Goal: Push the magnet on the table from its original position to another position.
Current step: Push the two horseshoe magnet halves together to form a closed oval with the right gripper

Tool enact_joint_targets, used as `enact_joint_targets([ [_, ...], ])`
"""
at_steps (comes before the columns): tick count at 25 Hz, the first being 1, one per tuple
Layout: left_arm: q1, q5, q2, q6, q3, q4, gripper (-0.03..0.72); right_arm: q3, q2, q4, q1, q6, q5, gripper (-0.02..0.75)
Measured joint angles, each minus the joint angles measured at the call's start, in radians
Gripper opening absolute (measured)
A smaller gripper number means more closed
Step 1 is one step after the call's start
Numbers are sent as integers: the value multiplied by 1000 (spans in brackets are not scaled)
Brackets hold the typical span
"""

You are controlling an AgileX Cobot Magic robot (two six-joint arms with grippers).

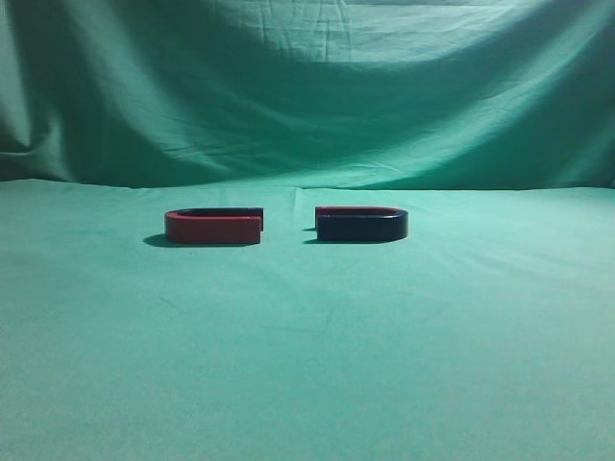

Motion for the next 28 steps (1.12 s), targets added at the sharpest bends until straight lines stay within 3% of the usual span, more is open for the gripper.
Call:
enact_joint_targets([
  [22,0,0,0,0,0,0,372,0,0,-7,0,-15,0,0],
  [28,0,0,0,0,0,0,372,2,0,30,0,-15,-183,0],
])
